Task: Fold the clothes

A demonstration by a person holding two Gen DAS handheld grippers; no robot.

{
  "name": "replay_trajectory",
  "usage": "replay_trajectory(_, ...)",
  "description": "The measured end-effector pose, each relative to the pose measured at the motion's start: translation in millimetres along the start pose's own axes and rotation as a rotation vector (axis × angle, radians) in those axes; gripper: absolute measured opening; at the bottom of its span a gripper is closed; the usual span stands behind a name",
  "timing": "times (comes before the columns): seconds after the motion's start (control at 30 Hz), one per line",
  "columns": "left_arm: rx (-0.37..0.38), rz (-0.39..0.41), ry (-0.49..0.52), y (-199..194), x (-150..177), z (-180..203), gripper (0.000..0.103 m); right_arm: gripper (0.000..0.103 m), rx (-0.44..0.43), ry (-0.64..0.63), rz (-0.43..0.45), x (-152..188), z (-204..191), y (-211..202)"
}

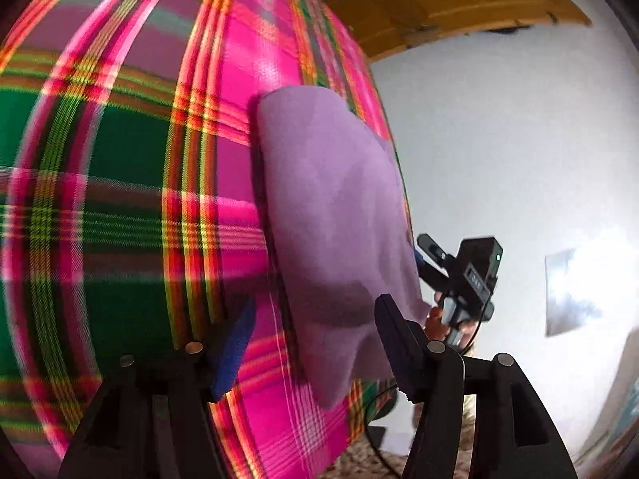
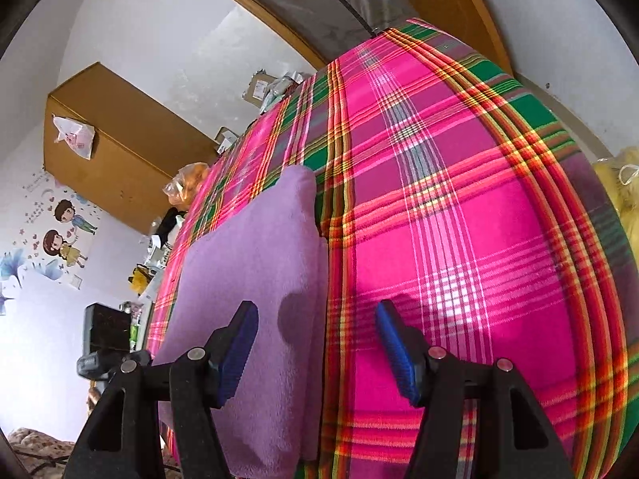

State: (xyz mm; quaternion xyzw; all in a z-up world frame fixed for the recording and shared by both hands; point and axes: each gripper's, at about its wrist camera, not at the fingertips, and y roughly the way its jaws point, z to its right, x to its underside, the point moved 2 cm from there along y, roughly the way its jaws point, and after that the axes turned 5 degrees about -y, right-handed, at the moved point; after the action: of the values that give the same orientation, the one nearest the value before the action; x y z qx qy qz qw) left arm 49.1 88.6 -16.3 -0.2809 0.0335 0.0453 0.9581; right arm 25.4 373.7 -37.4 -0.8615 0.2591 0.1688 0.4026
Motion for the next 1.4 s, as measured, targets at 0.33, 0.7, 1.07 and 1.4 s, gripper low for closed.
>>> replay_trajectory(0.33,0.019,-0.084,-0.001,29.2,-18.5,16.1,0.064,0.063,-0.105,0.001,-0.056,-8.4,-2.6,15.6)
replay_trajectory(0.7,0.012,-0.112,-0.021,45.2,-16.9,27.7,0.064,0.079,-0.127,-0.063,-0.122,-13.4,-33.5,37.0)
replay_trajectory(1.07,-0.114,-0.026,0.074,41.2,-1.0,39.4,0.046,0.04,0.138,-0.11,-0.072,-3.6,-49.5,40.3)
replay_trajectory(1.4,-0.113,-0.018,0.09,32.6,-3.8,36.0,0.043,0.021,0.253,-0.135,-0.008,-2.2,-75.0,35.9)
